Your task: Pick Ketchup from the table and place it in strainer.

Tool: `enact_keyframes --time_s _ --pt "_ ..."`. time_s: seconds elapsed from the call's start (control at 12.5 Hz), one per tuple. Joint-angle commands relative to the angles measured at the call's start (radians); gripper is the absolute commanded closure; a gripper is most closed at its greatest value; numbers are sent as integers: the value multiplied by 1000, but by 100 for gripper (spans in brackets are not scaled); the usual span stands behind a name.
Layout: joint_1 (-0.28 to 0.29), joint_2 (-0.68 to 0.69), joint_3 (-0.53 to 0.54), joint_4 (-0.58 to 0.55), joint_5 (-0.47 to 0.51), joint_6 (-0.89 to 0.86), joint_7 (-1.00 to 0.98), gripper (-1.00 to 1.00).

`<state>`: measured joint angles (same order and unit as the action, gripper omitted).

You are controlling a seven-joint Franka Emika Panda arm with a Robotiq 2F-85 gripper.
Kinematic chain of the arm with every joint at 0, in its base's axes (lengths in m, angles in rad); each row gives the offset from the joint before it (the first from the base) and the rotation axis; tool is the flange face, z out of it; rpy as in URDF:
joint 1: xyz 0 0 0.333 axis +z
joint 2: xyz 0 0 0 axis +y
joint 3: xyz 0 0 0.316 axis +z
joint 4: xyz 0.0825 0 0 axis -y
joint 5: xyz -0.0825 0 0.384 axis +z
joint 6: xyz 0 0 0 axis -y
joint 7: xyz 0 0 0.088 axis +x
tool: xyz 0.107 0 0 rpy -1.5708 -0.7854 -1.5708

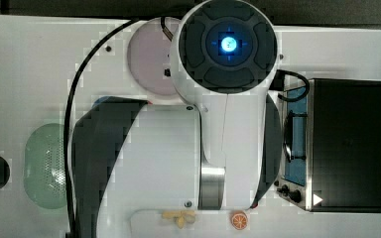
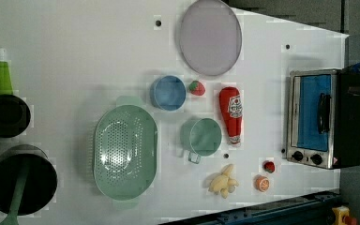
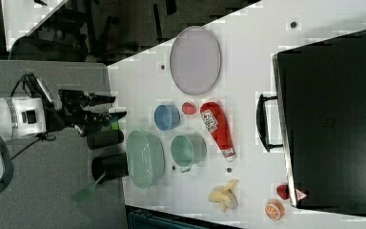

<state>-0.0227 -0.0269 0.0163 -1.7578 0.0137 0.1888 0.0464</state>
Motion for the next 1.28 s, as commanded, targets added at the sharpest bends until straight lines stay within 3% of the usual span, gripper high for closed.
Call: enact_keyframes --time_s 0.08,0.24,0.56,1.28 --pt "-105 -232 42 -160 13 -169 3 -59" --pt "-103 -224 45 -173 13 -161 -5 -99" --pt "-100 -167 66 -231 13 -81 -107 -100" --pt "-97 43 82 -426 12 354 -915 -100"
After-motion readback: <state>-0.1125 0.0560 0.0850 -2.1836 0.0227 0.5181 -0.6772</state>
